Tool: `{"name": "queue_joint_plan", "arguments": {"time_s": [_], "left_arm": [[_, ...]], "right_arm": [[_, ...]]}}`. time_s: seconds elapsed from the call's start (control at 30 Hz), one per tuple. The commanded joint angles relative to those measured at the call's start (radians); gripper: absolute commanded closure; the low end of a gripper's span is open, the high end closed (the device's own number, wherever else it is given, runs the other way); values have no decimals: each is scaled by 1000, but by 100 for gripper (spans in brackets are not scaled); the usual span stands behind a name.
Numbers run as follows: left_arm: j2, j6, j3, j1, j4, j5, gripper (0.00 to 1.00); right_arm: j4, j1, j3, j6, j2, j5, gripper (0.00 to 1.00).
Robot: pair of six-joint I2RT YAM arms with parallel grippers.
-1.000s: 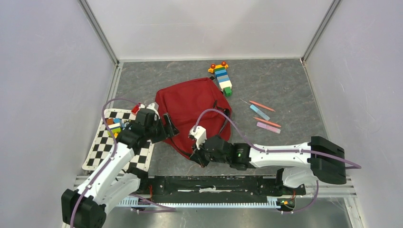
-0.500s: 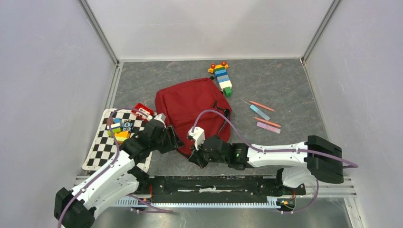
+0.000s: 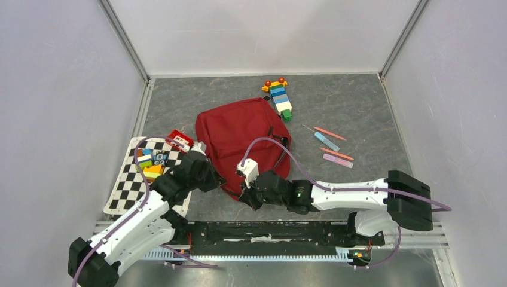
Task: Pack the student bag
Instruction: Zip the student bag at the center of the board.
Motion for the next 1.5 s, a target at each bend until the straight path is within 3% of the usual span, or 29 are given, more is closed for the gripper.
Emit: {"name": "queue_joint_plan", "arguments": {"time_s": [0.0, 0.13, 0.37, 0.87, 0.9, 0.93, 1.0, 1.03, 1.07, 1.23, 1.47], "left_arm": [[-39, -12, 12, -5, -16, -70, 98], [-52, 3, 28, -5, -66, -113, 98], [-72, 6, 27, -4, -110, -150, 98], [-106, 46, 82, -4, -181, -199, 97], [-102, 61, 95, -4, -186, -206, 91], [-95, 84, 115, -3, -186, -207, 78], [-69, 151, 170, -4, -185, -207, 37], [-50, 190, 206, -4, -185, -208, 24], [-33, 234, 236, -4, -178, -203, 18], [52, 398, 319, -17, 2, -43, 11], [89, 530, 191, -183, 354, 158, 11]], "right_arm": [[-82, 6, 58, -55, -51, 125, 100], [-186, 2, 67, -77, -87, 250, 100], [-249, -72, 5, -78, -190, 323, 100], [-253, -195, -49, -142, -266, 307, 100], [-241, -194, -50, -151, -275, 284, 100], [-231, -194, -52, -157, -286, 261, 100], [-225, -195, -49, -161, -298, 231, 100], [-227, -195, -45, -160, -304, 222, 100], [-227, -195, -42, -158, -309, 216, 100], [-230, -196, -36, -141, -331, 223, 100], [-294, -208, -8, -108, -339, 275, 100]]}}
